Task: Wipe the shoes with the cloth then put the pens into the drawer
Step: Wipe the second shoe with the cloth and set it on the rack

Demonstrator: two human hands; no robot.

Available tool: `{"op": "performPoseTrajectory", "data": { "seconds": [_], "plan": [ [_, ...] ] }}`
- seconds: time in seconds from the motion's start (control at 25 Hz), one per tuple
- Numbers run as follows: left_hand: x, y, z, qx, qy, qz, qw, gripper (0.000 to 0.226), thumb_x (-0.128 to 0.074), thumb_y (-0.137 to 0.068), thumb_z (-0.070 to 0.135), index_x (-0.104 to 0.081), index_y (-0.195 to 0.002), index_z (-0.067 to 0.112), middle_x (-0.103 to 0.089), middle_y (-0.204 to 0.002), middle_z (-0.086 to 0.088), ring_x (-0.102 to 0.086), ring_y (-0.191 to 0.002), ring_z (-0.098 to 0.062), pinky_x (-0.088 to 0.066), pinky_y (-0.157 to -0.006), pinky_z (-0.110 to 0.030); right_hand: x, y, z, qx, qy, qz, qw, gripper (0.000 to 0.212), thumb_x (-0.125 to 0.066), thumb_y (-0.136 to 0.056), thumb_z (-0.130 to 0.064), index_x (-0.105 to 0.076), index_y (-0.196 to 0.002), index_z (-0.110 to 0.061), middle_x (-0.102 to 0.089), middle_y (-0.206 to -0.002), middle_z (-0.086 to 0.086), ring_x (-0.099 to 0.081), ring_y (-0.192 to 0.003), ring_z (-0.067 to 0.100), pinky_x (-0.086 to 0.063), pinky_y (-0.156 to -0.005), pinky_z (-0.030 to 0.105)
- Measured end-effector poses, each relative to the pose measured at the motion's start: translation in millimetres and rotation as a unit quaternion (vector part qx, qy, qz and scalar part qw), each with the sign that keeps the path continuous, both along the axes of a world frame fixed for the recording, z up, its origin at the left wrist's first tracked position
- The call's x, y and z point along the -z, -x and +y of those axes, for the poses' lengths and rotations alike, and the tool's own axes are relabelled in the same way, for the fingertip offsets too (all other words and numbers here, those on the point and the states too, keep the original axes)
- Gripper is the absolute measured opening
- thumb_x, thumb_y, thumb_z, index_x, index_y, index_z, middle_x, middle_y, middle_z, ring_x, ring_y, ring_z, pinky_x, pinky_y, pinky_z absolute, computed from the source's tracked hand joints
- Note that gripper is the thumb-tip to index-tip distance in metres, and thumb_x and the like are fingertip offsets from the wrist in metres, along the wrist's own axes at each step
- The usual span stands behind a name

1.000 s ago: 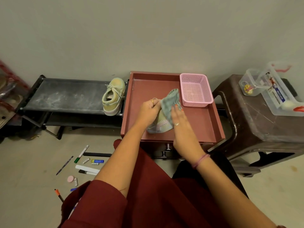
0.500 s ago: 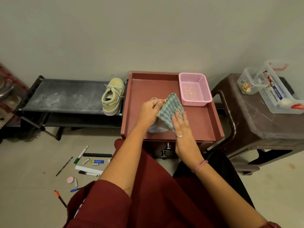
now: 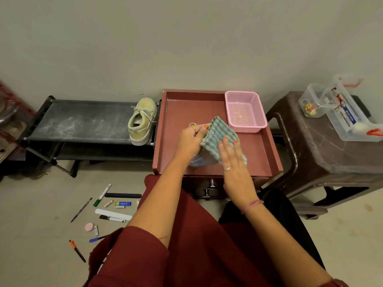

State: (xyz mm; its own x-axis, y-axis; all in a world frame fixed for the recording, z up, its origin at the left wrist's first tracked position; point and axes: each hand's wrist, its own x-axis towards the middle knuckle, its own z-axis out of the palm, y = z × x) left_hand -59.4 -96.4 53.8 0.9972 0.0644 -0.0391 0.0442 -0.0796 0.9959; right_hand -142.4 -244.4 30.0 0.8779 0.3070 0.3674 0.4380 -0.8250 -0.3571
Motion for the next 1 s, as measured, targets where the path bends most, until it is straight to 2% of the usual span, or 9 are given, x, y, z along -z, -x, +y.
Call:
{"op": "performPoseTrajectory", "data": {
  "seconds": [0.2, 0.32, 0.44, 0.52, 0.64, 0.72, 0.84, 0.92, 1.0],
  "plan": [
    [3, 1, -1, -0.022, -0.024, -0.009, 0.999, 0.026, -0.054, -0.097, 0.017, -0.071, -0.105, -0.002, -0.059, -0.069, 0.009, -0.052, -0.066, 0.003, -0.04, -0.065, -0.015, -29, -37, -13, 0.036, -0.111, 0.196, 0.974, 0.085, -0.039, -0.071, 0.02, -0.022, -0.147, -0.015, -0.031, -0.148, 0.005, -0.03, -0.138, 0.02, -0.024, -0.114, 0.025],
    [0, -1, 2, -0.033, -0.01, 0.007, 0.999, 0.024, -0.054, -0.097, 0.016, -0.072, -0.098, 0.001, -0.06, -0.072, 0.009, -0.053, -0.066, 0.004, -0.043, -0.066, -0.018, -26, -13, 6, 0.031, 0.005, 0.078, 0.997, 0.078, -0.033, -0.074, 0.015, -0.019, -0.148, -0.003, -0.023, -0.153, 0.017, -0.019, -0.143, 0.035, -0.024, -0.116, 0.044],
    [0, 0, 6, -0.025, 0.023, 0.021, 0.999, 0.023, -0.053, -0.097, 0.016, -0.072, -0.104, 0.005, -0.069, -0.09, -0.004, -0.061, -0.083, -0.008, -0.052, -0.081, -0.032, -22, -4, 9, 0.003, 0.13, -0.029, 0.991, 0.061, -0.023, -0.084, 0.002, -0.028, -0.144, 0.003, -0.029, -0.15, 0.022, -0.024, -0.14, 0.04, -0.03, -0.109, 0.043],
    [2, 1, 6, -0.039, 0.011, 0.014, 0.999, 0.025, -0.054, -0.097, 0.015, -0.069, -0.106, -0.002, -0.069, -0.093, -0.018, -0.06, -0.076, -0.003, -0.052, -0.075, -0.026, -30, -31, -2, -0.016, 0.052, 0.08, 0.995, 0.068, -0.033, -0.08, 0.01, -0.026, -0.146, -0.001, -0.028, -0.151, 0.017, -0.024, -0.141, 0.032, -0.023, -0.115, 0.034],
    [-1, 6, 2, -0.06, -0.003, 0.001, 0.998, 0.028, -0.053, -0.097, 0.012, -0.065, -0.098, -0.014, -0.061, -0.074, -0.019, -0.049, -0.054, 0.006, -0.038, -0.055, -0.009, -49, -59, -12, -0.011, -0.04, 0.25, 0.967, 0.085, -0.045, -0.07, 0.015, -0.023, -0.148, -0.012, -0.031, -0.148, 0.009, -0.035, -0.135, 0.029, -0.037, -0.108, 0.035],
    [-4, 6, 3, -0.061, 0.005, 0.01, 0.998, 0.022, -0.053, -0.096, 0.01, -0.069, -0.091, -0.005, -0.058, -0.063, 0.002, -0.049, -0.055, 0.005, -0.038, -0.056, -0.012, -46, -40, 5, 0.016, -0.003, 0.187, 0.982, 0.074, -0.035, -0.077, 0.007, -0.024, -0.148, -0.01, -0.03, -0.15, 0.012, -0.032, -0.138, 0.032, -0.033, -0.112, 0.041],
    [-5, 8, 6, -0.041, 0.058, 0.035, 0.997, 0.022, -0.05, -0.092, -0.003, -0.07, -0.098, 0.003, -0.069, -0.084, 0.001, -0.06, -0.07, -0.002, -0.049, -0.065, -0.018, -31, -6, 25, 0.007, 0.17, 0.005, 0.985, 0.06, -0.022, -0.085, -0.005, -0.033, -0.144, -0.001, -0.033, -0.149, 0.018, -0.031, -0.137, 0.04, -0.03, -0.11, 0.051],
    [-2, 14, 5, -0.024, 0.054, 0.023, 0.998, 0.02, -0.05, -0.094, -0.001, -0.066, -0.103, -0.009, -0.07, -0.081, 0.006, -0.058, -0.065, 0.004, -0.046, -0.063, -0.014, -40, -17, 19, 0.002, 0.136, 0.076, 0.988, 0.055, -0.03, -0.09, -0.004, -0.031, -0.145, -0.004, -0.034, -0.15, 0.015, -0.038, -0.135, 0.035, -0.035, -0.11, 0.043],
    [3, 18, 4, -0.008, 0.041, 0.011, 0.999, 0.022, -0.053, -0.097, 0.008, -0.068, -0.105, -0.006, -0.07, -0.077, 0.009, -0.058, -0.067, 0.005, -0.046, -0.067, -0.016, -76, -40, 3, -0.01, 0.042, 0.236, 0.971, 0.057, -0.042, -0.09, -0.001, -0.031, -0.145, -0.015, -0.048, -0.138, 0.009, -0.063, -0.103, 0.021, -0.05, -0.084, 0.019]
  ]
}}
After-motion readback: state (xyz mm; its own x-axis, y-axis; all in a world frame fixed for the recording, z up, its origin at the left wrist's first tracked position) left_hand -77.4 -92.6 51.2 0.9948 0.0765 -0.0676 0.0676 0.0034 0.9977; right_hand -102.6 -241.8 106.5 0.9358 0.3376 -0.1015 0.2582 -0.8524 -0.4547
